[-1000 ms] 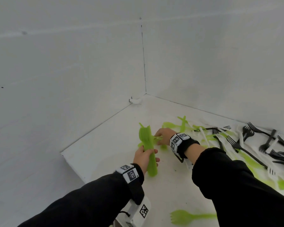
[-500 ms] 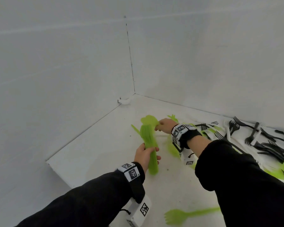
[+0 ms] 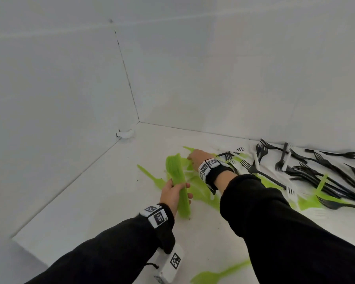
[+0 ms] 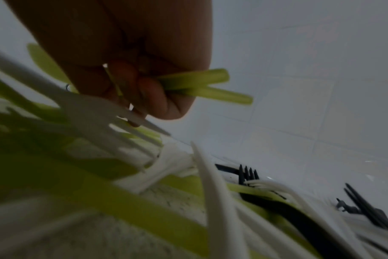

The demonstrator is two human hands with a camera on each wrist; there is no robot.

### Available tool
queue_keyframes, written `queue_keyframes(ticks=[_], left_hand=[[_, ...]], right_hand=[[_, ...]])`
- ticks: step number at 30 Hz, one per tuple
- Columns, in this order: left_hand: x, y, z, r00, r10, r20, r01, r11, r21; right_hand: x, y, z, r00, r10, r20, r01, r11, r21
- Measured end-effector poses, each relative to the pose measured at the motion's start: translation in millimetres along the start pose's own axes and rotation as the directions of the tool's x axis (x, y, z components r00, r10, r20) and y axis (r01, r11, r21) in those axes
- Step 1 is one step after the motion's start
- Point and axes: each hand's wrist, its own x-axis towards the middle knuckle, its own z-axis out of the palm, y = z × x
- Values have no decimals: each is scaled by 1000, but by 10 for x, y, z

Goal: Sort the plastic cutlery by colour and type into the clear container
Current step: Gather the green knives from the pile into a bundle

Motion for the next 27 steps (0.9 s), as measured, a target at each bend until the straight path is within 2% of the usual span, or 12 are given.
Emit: queue_keyframes(ticks=[4,9,11,13,15,18,20,23,27], left_hand=[[36,-62,-2,1000,-10,5,10,1000,-7],[44,-73,-2,1000,-9,8,9,1000,-17],[35,-63,-5,1000,-5,13,5,1000,-17],[31,-63,-20,1000,-4,15,5,1000,-21],[41,-68,-36,1000,-10,8,10,1000,-24],[54,-73,-51,1000,-20,-3,20,999,-32],[54,-73,-50,1000,-24,-4,24,999,-31],[46,-68,-50,1000,-26,-3,26,999,-23],[53,-77,-52,1000,-26,-4,26,1000,-17]], right_hand=[[-13,29,4,997,76,-8,-76,997,12],[-13,52,77,991,114,-65,-104,984,145],[14,76,59,995,89,-54,-79,983,165],[20,90,13,999,31,16,-33,983,181],[31,87,-16,1000,-7,27,0,966,258],[103,83,11,992,62,-111,-18,933,360],[136,75,29,989,99,-111,-55,937,345],[186,46,60,999,19,39,-28,965,261],[253,14,92,998,60,-7,-58,989,134]])
